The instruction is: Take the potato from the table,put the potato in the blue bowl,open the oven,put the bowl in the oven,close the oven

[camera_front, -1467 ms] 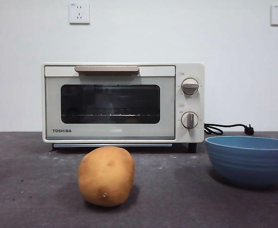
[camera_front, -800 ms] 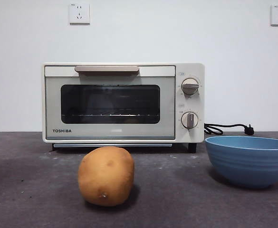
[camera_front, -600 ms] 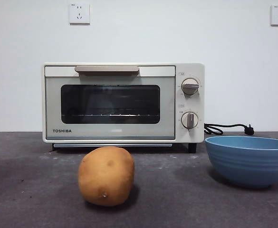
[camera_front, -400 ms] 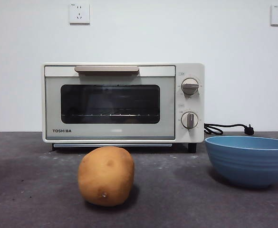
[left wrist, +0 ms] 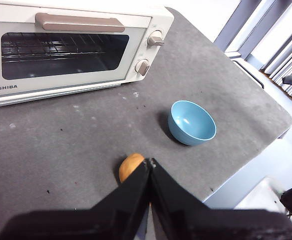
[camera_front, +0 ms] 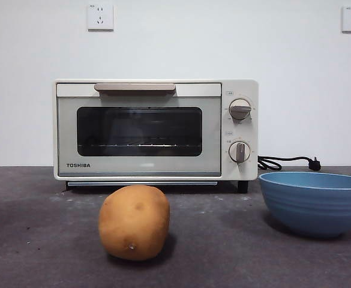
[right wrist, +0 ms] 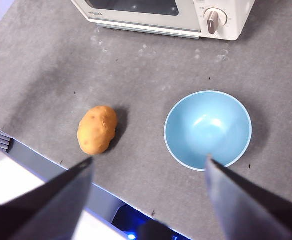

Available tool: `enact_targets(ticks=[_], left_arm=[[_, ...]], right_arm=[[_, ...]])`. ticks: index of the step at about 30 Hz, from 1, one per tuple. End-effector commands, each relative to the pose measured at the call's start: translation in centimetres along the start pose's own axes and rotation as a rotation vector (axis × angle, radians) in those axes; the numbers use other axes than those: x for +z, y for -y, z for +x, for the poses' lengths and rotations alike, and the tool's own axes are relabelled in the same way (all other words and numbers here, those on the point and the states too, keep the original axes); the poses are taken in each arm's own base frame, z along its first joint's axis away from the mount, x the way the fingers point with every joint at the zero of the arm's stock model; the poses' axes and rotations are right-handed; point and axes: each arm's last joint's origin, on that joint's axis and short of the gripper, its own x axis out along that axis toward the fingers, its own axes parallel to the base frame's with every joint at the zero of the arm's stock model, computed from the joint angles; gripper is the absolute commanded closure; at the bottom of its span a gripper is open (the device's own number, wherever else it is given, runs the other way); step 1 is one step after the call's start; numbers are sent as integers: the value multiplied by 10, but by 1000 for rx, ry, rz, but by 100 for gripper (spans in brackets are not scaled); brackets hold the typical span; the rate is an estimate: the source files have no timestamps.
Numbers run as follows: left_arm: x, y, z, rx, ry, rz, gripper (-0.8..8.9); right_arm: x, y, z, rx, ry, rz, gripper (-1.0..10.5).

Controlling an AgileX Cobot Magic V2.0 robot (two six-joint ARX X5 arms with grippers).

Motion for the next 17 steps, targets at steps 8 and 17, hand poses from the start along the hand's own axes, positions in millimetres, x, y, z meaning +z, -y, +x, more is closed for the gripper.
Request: enact_targets(ticks=[8,17], left_arm=[[1,0,0,-11,6,24,821],[1,0,0,-11,6,24,821]], right_arm=[[11,-6,21,85,-63,7,215],[32,-33,65,234,-102,-34,219]])
